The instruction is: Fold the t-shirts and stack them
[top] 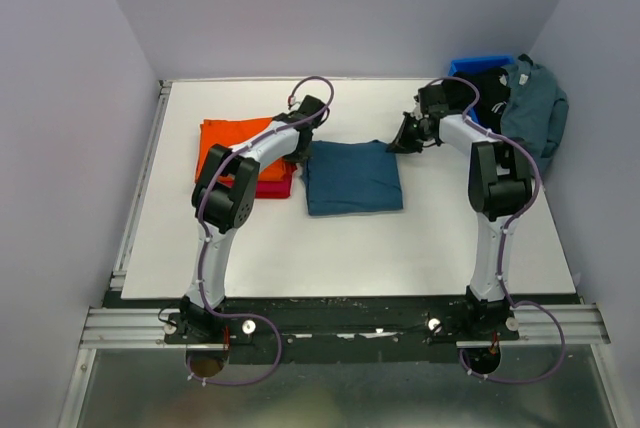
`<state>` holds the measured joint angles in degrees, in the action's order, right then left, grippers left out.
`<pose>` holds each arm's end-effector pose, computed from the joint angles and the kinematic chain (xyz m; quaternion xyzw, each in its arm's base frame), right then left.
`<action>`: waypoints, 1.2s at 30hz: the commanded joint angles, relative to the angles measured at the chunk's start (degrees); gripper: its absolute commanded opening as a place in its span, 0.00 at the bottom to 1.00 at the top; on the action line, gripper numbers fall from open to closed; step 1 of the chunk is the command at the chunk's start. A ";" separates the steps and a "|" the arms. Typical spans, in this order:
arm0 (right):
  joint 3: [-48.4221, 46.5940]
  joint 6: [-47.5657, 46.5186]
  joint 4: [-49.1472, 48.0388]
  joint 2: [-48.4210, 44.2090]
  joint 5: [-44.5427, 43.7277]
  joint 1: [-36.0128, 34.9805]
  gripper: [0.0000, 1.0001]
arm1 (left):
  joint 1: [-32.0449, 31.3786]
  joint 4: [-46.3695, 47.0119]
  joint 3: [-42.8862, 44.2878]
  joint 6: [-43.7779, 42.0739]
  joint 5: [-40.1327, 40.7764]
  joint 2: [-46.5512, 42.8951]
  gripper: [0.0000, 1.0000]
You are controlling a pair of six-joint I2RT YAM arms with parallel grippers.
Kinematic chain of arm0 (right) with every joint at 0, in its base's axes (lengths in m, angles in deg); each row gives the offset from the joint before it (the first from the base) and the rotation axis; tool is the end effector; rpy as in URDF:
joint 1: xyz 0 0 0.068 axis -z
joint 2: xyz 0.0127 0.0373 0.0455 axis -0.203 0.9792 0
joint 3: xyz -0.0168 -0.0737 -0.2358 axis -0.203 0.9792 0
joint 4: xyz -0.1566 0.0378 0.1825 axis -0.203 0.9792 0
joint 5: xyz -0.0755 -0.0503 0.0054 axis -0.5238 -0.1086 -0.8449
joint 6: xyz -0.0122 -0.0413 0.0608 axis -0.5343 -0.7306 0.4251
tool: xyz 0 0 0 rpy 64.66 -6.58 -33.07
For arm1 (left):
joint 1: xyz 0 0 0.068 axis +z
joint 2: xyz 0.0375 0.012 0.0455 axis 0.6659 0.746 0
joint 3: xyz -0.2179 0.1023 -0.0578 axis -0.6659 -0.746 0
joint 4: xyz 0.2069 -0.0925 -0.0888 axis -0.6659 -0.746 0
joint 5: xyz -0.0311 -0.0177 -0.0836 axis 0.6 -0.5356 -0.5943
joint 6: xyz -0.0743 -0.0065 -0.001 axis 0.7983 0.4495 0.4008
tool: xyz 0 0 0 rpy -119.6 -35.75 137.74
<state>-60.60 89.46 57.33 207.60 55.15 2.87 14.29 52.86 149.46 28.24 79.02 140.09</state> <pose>0.4437 0.0884 0.1226 0.1118 0.9409 0.2296 0.2225 0.4045 -0.1874 0.1333 -0.0363 0.9616 0.0408 0.2690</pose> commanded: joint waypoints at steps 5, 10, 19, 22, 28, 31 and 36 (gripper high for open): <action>1.28 -2.79 4.31 -2.75 1.99 3.48 0.01 | -3.47 3.22 2.22 5.27 -10.66 4.76 0.00; 2.25 -3.05 5.97 -5.04 -3.52 4.09 0.01 | -4.09 3.75 3.01 5.80 -10.74 4.94 0.00; 0.14 -3.84 7.21 -3.63 -3.72 5.41 0.02 | -4.44 2.61 4.16 5.01 -9.86 2.31 0.50; -0.91 -4.02 8.09 -3.54 -5.21 5.50 0.02 | -4.44 2.26 5.38 4.92 -10.13 1.43 0.50; -1.79 -4.98 9.93 -3.98 -8.55 7.34 0.02 | -4.44 0.85 8.46 4.75 -11.09 1.34 0.50; -1.62 -5.07 9.76 -3.81 -7.94 7.70 0.02 | -4.44 0.59 9.43 4.49 -11.27 0.99 0.50; -1.79 -4.81 9.50 -3.11 -7.32 7.79 0.02 | -4.35 2.34 10.75 4.05 -12.85 0.02 0.53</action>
<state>-61.11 85.59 65.72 204.43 49.55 10.30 10.22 54.08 158.29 32.24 69.30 142.34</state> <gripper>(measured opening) 0.024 0.506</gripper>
